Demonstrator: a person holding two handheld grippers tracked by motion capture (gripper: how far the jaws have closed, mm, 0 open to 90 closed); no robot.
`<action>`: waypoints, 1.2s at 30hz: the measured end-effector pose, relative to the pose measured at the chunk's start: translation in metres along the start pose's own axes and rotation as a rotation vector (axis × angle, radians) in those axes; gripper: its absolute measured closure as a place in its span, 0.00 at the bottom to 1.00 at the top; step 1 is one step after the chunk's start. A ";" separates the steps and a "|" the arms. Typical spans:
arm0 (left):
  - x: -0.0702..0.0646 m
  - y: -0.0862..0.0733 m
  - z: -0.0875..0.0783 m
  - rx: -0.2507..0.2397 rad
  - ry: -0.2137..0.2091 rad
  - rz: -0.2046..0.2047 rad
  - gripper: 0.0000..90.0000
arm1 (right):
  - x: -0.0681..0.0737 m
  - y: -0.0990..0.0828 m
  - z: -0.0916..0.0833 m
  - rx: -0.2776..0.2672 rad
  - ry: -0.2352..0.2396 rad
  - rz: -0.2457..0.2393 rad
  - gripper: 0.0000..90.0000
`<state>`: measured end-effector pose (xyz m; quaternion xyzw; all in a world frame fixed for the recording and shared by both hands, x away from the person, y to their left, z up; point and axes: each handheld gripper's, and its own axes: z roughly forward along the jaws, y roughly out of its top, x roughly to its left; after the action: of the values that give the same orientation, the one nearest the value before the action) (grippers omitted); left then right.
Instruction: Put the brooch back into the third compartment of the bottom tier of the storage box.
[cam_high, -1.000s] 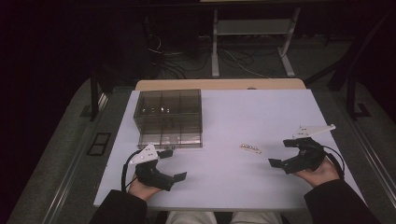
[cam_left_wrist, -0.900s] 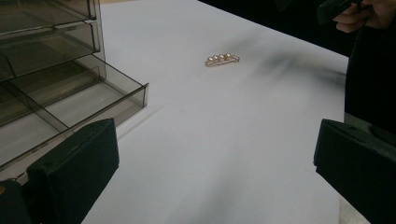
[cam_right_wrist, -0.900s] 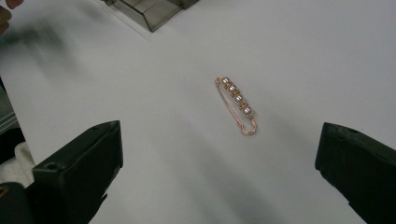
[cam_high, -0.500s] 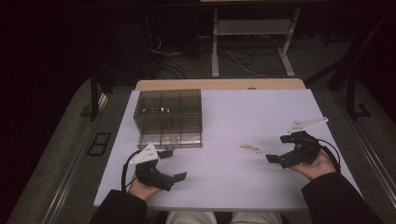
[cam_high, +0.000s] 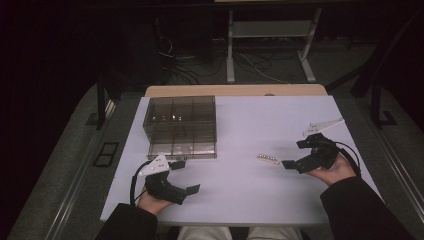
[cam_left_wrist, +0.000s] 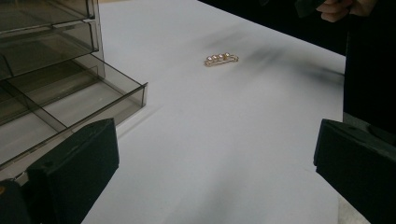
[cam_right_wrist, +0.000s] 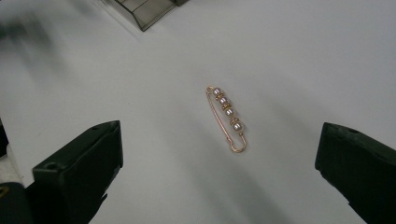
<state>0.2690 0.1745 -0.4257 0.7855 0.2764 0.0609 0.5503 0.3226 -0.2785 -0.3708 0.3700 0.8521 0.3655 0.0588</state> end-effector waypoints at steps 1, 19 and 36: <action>0.000 0.000 0.000 0.000 0.000 -0.001 0.00 | 0.000 0.001 0.001 0.003 0.002 0.002 0.00; 0.001 0.000 0.000 -0.002 0.001 0.001 0.00 | -0.012 0.008 0.023 0.040 0.027 0.002 0.00; 0.000 0.000 0.001 0.000 -0.002 0.000 0.00 | -0.018 0.010 0.041 0.079 0.046 -0.011 0.00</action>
<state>0.2695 0.1741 -0.4260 0.7856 0.2758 0.0599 0.5506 0.3565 -0.2629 -0.3969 0.3587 0.8690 0.3397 0.0264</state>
